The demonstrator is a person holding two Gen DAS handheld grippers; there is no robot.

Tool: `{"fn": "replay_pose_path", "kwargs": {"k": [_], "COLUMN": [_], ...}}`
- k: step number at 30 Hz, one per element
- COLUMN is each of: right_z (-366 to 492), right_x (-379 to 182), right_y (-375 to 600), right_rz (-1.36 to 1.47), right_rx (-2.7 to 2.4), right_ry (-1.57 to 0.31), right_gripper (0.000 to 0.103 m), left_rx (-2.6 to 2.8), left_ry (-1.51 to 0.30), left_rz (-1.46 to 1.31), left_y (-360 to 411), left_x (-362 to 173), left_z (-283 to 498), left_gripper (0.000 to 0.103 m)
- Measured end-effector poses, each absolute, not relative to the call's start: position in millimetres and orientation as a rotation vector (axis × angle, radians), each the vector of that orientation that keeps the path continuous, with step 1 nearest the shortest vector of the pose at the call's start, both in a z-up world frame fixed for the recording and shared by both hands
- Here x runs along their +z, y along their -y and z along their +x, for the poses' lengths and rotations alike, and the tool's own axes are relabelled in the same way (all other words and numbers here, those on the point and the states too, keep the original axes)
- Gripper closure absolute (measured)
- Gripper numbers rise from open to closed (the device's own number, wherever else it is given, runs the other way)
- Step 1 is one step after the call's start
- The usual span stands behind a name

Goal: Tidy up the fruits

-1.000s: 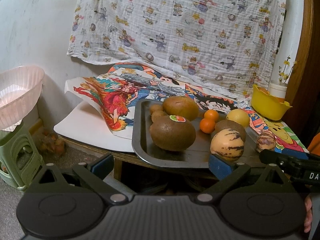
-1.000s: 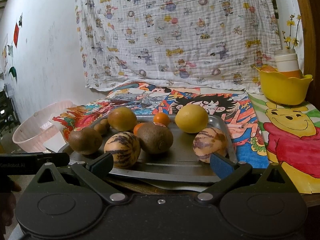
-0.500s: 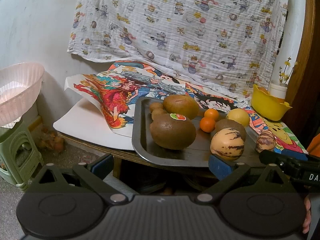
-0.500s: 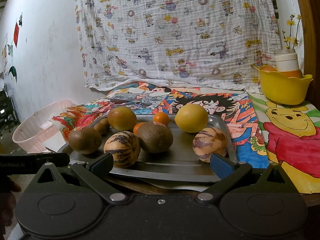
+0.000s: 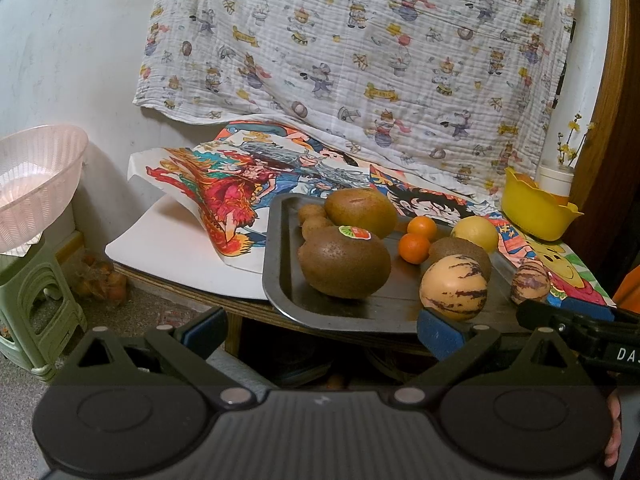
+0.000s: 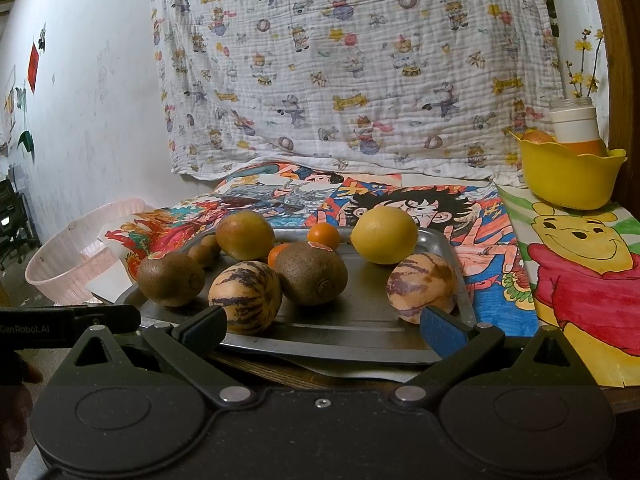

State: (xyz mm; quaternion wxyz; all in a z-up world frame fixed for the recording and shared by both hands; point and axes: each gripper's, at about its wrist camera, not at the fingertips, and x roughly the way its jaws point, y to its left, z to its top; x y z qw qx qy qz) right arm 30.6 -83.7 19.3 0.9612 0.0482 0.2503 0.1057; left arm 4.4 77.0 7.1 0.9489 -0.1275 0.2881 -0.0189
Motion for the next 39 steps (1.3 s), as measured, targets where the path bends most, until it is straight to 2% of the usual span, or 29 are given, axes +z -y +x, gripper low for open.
{"fn": "replay_pose_path", "kwargs": {"k": [39], "right_z": [31.2], "right_x": [17.2], "right_y": [82.5], "right_rz": [0.096], "right_rx": [0.215], "right_ry": [-0.510], "right_gripper": [0.001], "left_rx": [0.022], "left_ry": [-0.616], "left_rz": [-0.209], "left_y": [-72.1], "left_x": [10.5], "left_z": [7.2], "left_gripper": [0.001]}}
